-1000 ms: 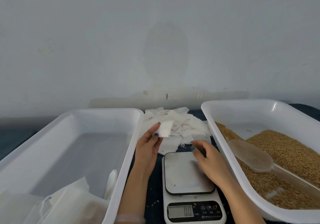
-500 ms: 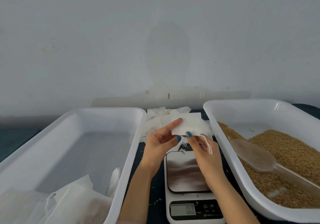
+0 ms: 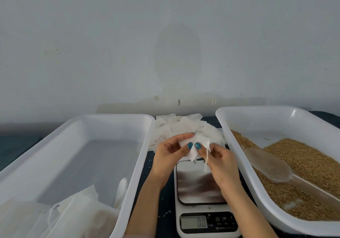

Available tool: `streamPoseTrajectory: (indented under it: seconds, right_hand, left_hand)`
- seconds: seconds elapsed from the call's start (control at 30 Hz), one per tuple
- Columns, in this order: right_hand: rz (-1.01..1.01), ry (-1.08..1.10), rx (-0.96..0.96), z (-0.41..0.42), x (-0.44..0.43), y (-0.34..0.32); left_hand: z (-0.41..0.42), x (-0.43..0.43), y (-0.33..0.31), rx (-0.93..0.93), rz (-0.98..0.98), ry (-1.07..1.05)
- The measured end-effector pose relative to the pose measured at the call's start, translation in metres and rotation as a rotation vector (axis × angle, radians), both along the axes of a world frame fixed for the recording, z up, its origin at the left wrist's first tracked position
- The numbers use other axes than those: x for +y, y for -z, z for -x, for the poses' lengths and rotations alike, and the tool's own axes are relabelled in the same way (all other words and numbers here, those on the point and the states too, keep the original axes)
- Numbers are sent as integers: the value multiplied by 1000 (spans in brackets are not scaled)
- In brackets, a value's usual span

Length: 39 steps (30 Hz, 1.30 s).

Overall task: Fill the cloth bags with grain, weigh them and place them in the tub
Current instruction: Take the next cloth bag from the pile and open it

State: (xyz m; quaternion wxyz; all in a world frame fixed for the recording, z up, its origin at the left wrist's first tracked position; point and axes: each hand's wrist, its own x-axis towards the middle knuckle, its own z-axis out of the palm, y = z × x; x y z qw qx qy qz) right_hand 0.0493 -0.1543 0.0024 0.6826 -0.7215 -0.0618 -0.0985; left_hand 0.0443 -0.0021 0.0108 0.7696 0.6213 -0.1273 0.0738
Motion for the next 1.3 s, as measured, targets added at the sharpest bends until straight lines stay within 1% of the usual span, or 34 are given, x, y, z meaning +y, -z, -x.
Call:
streamPoseTrajectory:
  seconds: [0.07, 0.13, 0.2, 0.3, 0.43, 0.57, 0.83, 1.07, 1.2, 1.3]
  right_hand:
    - [-4, 28, -10, 1, -1, 0]
    - [47, 75, -62, 0, -3, 2]
    - [102, 114, -105, -1, -4, 4]
    - [120, 120, -113, -3, -4, 5]
    - [174, 111, -118, -2, -4, 6]
    - [253, 149, -146, -2, -6, 6]
    - [336, 146, -191, -1, -4, 7]
    - [430, 123, -233, -2, -6, 6]
    - [387, 55, -232, 2, -5, 2]
    - [334, 52, -207, 2, -4, 1]
  left_hand:
    - [1, 1, -2, -11, -110, 12]
    - [2, 3, -4, -55, -320, -3]
    - [3, 2, -6, -119, -483, -3]
    - [4, -4, -6, -194, -596, -57]
    - [4, -8, -6, -220, -617, -150]
    - [4, -8, -6, -197, -592, -79]
    - [3, -14, 0, -254, -711, -187]
    - [1, -15, 1, -278, -671, -295]
    - [1, -14, -2, -290, -614, -454]
    - [0, -12, -2, -300, -528, -562]
